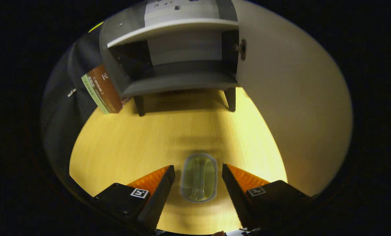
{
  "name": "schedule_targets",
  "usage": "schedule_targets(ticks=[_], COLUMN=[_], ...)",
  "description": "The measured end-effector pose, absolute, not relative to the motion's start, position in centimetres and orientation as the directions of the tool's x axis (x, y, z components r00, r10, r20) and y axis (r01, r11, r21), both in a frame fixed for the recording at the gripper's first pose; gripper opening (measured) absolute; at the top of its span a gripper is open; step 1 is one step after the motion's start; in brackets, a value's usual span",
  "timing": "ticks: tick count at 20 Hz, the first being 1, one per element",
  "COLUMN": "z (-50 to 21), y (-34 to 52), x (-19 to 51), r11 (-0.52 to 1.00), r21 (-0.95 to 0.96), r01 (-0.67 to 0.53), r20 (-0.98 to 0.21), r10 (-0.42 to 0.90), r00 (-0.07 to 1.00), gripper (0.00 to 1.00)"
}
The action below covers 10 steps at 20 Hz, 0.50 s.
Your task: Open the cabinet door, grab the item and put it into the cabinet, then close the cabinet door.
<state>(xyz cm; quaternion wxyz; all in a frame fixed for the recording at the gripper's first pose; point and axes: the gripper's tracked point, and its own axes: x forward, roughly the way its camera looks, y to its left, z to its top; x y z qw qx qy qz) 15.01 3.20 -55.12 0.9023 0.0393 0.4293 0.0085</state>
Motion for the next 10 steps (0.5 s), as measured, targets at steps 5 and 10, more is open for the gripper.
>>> schedule_targets(ticks=[5,10], z=[-58.0,-58.2], y=[3.3,3.0], x=[14.7,15.3], r11=[0.998,0.999], r21=[0.055,0.018], r01=[0.027,0.028], r20=[-0.803,-0.789], r10=[0.028,-0.003], r00=[0.595,0.614], gripper=[0.61,0.24])
